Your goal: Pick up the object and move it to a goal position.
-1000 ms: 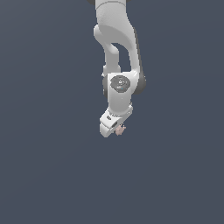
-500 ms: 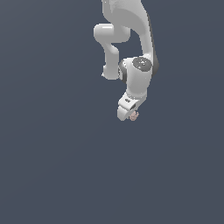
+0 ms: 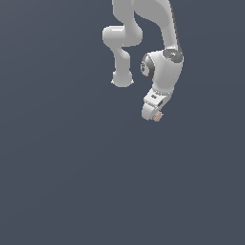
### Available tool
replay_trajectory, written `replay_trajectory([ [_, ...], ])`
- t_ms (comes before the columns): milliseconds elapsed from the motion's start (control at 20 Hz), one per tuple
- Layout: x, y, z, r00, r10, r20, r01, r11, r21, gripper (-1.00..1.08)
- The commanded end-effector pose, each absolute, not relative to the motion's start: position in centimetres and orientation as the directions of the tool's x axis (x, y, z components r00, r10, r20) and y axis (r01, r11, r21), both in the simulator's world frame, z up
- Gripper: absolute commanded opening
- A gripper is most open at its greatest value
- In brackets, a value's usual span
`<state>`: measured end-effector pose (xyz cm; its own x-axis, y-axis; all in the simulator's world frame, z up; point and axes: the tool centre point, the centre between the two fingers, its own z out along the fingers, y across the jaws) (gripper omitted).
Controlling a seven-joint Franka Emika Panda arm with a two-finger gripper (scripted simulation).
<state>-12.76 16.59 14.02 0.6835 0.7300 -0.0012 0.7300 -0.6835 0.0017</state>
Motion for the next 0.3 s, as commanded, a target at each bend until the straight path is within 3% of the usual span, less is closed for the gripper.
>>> replay_trajectory([
  [0, -13.42, 17.39, 14.35, 0.685, 0.729, -0.001, 0.729, -0.685, 0.002, -1.00],
  [250, -13.55, 17.80, 14.53, 0.685, 0.729, 0.000, 0.729, -0.685, 0.000, -1.00],
])
